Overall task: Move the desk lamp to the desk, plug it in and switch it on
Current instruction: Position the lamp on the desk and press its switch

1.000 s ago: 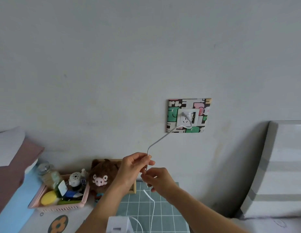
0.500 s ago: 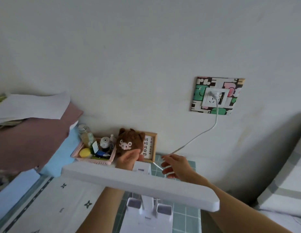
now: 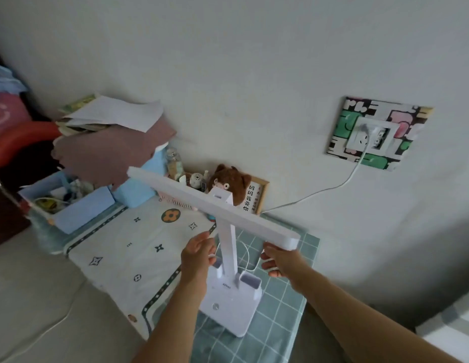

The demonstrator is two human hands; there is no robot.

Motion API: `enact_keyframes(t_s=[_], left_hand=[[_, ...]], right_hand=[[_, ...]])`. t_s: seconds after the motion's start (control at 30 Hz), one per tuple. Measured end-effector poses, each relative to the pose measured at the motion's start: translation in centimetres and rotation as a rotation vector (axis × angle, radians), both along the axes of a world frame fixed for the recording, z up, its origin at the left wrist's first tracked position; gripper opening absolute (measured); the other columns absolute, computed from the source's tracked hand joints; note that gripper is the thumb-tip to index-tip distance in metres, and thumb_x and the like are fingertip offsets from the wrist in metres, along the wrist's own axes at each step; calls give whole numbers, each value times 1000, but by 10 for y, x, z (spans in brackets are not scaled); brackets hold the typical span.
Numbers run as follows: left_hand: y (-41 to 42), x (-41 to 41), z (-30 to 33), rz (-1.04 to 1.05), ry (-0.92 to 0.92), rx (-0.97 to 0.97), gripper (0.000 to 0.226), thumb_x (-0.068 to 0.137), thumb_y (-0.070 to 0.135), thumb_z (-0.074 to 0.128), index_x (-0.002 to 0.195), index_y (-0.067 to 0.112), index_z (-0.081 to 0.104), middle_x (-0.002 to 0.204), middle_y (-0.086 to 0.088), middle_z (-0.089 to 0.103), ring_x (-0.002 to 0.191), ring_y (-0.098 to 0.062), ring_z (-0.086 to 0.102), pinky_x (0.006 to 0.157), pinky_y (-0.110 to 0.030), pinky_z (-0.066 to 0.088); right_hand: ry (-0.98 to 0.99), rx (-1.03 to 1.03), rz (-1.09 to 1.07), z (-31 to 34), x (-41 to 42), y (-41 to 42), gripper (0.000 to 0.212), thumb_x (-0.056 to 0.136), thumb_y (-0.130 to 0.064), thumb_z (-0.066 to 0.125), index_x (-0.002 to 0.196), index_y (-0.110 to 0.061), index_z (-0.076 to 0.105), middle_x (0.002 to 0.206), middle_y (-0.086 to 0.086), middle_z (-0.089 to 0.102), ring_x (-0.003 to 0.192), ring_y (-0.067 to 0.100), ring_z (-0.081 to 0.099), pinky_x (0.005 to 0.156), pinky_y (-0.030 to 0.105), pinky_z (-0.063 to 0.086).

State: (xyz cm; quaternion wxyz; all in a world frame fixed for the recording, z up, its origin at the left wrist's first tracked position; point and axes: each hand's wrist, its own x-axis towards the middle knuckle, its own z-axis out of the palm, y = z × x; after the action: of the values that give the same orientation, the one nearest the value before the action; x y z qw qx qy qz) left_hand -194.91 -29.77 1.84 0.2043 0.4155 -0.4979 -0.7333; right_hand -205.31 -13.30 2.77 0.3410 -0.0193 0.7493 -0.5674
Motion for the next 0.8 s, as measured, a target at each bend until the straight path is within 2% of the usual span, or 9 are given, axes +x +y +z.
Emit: enact_keyframes(t_s=[0.07, 0.13, 0.23, 0.33, 0.47, 0.53, 0.67, 0.8], left_hand=[[19, 17, -8, 85, 19, 29, 24, 86, 12, 67, 109, 14, 65, 91, -5, 68, 91, -25, 64, 69, -29, 52], [41, 33, -16, 123, 27, 52, 20, 85, 14, 69, 105, 16, 68, 98, -7, 70, 97, -27, 65, 73, -33, 53], [69, 55, -27, 187, 23, 85, 8, 88, 13, 65, 91, 18, 70, 98, -13, 72, 90, -28, 64, 76, -38, 53], [90, 74, -41, 246, 2, 113, 8, 91, 16, 62, 95, 15, 69, 96, -14, 73, 89, -29, 66, 76, -37, 54], [109, 106, -52, 309, 2, 146, 7, 91, 18, 63, 93, 14, 68, 84, -10, 71, 77, -25, 61, 65, -32, 47], [114, 123, -58, 331, 1, 154, 9, 91, 18, 62, 94, 12, 68, 78, -8, 69, 71, -22, 56, 63, -31, 44], [117, 155, -79, 364, -15, 185, 10, 92, 18, 60, 88, 14, 68, 74, -7, 67, 71, -22, 57, 69, -33, 46], [114, 177, -103, 404, -19, 173, 12, 91, 21, 62, 86, 13, 71, 68, -3, 70, 68, -21, 58, 69, -33, 47]], right_hand=[[9, 13, 34, -6, 9, 9, 16, 95, -6, 53, 88, -10, 66, 72, 9, 62, 51, 16, 57, 46, 22, 43], [17, 28, 79, -15, 17, 16, 16, 94, -4, 52, 90, -9, 67, 70, 9, 62, 48, 16, 56, 47, 22, 40], [17, 57, 190, -27, 35, 24, 15, 95, -8, 53, 89, -9, 67, 71, 10, 63, 49, 17, 56, 51, 23, 39], [4, 71, 275, -41, 53, 24, 15, 94, -7, 52, 91, -5, 67, 74, 15, 62, 48, 17, 53, 49, 22, 35], [69, 87, 426, -65, 76, 17, 16, 94, -1, 50, 97, 0, 66, 79, 17, 63, 43, 9, 56, 40, 14, 41], [93, 83, 482, -80, 83, 11, 15, 94, 2, 49, 99, -1, 63, 81, 15, 61, 42, 4, 57, 43, 14, 46], [348, 246, 582, -115, 93, -2, 15, 95, -13, 52, 106, -20, 61, 103, 6, 62, 71, 16, 60, 62, 22, 53], [653, 475, 676, -128, 101, -14, 34, 97, -30, 48, 130, -26, 55, 127, 0, 62, 102, 22, 64, 86, 29, 53]])
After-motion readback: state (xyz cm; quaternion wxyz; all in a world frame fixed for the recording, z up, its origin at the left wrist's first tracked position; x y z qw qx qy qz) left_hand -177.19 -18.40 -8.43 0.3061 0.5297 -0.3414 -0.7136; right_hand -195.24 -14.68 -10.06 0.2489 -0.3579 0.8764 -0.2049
